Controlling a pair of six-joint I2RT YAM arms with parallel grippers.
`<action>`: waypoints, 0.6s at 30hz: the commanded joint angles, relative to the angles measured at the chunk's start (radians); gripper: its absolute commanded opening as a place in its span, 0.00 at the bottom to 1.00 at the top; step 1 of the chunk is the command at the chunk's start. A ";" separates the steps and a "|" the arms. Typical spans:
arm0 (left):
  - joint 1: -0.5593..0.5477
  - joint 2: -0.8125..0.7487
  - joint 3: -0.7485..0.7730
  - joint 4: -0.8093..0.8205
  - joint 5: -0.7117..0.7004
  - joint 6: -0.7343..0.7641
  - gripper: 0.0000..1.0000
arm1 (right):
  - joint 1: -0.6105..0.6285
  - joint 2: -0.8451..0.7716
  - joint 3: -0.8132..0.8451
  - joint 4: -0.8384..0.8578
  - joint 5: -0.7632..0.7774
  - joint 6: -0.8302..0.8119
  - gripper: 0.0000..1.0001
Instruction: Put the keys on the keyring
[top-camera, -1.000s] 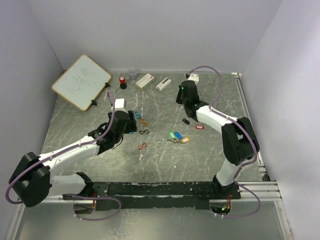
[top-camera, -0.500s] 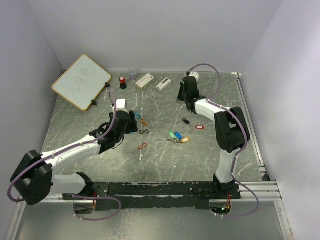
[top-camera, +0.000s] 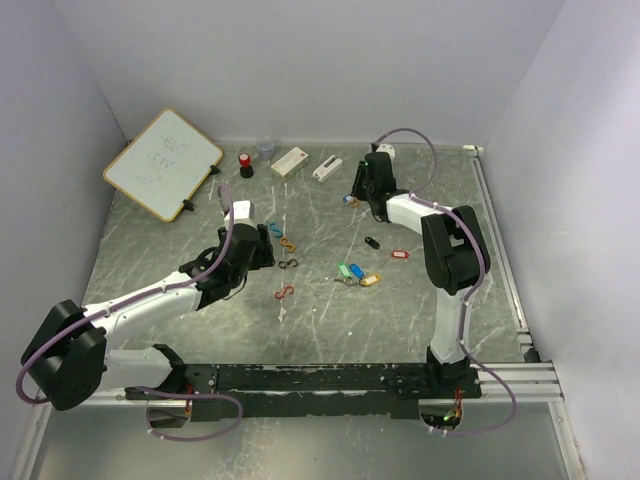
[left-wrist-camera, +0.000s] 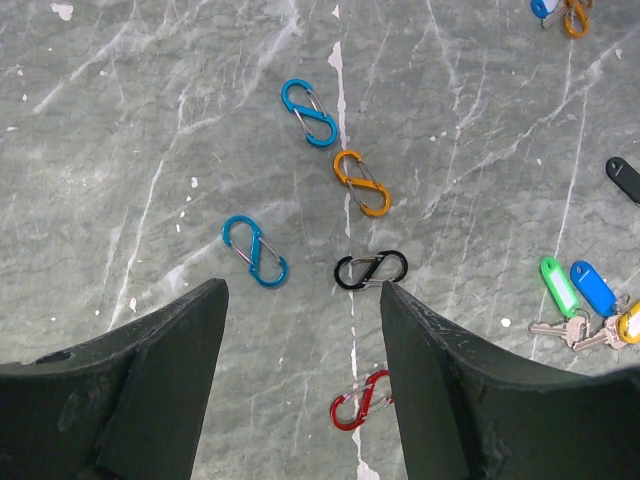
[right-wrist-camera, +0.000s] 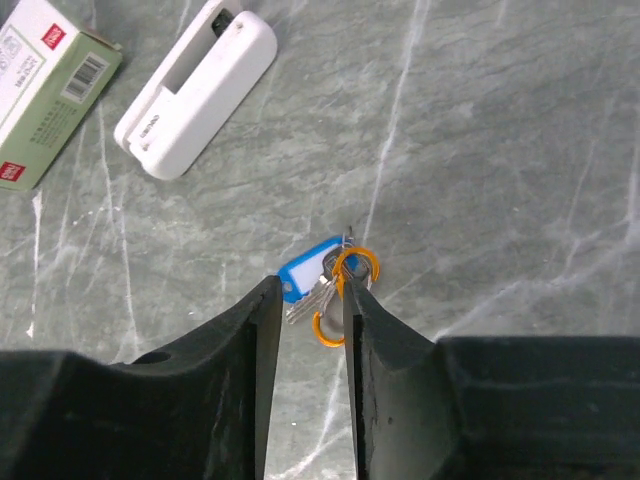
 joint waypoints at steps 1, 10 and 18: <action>0.005 -0.001 -0.001 0.026 0.000 -0.008 0.73 | -0.026 -0.059 -0.028 0.032 0.012 -0.001 0.34; 0.006 0.018 0.000 0.036 0.007 -0.008 0.73 | -0.041 -0.223 -0.214 0.013 0.038 0.000 0.42; 0.005 0.037 -0.011 0.074 0.044 -0.006 0.80 | -0.008 -0.403 -0.384 -0.094 -0.005 -0.009 0.62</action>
